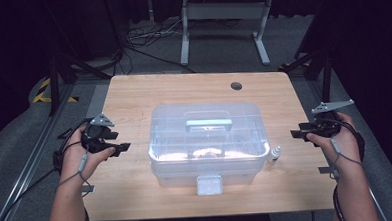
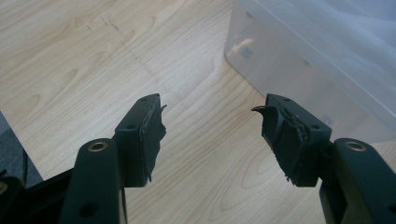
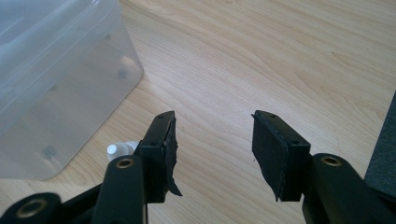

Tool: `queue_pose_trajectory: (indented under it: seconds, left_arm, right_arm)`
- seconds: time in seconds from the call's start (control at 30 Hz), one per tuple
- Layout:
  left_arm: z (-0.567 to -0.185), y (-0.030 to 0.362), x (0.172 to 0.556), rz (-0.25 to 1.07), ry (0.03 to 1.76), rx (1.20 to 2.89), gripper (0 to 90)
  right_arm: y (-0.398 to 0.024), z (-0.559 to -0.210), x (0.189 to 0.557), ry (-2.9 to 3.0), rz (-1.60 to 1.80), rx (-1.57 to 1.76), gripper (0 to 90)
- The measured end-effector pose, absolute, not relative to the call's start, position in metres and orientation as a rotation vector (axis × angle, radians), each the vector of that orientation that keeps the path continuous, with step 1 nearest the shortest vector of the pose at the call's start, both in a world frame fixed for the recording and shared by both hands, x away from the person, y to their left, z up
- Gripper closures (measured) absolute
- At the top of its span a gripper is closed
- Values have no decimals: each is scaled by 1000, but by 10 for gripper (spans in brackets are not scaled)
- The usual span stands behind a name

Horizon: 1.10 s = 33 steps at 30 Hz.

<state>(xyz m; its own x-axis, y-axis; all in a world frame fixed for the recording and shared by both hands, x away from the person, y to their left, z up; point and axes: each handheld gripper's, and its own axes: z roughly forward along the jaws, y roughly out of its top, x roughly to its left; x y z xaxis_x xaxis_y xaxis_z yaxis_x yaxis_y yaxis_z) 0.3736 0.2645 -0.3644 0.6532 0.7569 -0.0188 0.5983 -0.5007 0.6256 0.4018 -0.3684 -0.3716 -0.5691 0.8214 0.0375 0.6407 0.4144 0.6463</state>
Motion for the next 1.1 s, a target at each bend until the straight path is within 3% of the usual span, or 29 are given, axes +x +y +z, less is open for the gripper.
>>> queue_pose_trajectory:
  seconds: [0.2, 0.4, 0.53, 0.63, 1.1]
  left_arm:
    - [-366, 268, 373, 365, 1013, 2221, 453]
    - [-366, 266, 373, 342, 1031, 2206, 448]
    - [-365, 266, 373, 410, 1002, 2193, 412]
    - [-364, 264, 372, 356, 1048, 2177, 433]
    - [-357, 260, 369, 393, 1033, 2217, 427]
  right_arm:
    - [-367, -372, 402, 2390, 908, 1247, 515]
    - [-367, -370, 401, 2387, 911, 1235, 522]
    - [-368, -370, 400, 2392, 923, 1219, 531]
    - [-368, -370, 399, 2390, 949, 1219, 549]
    - [-367, -366, 395, 2405, 1004, 1214, 577]
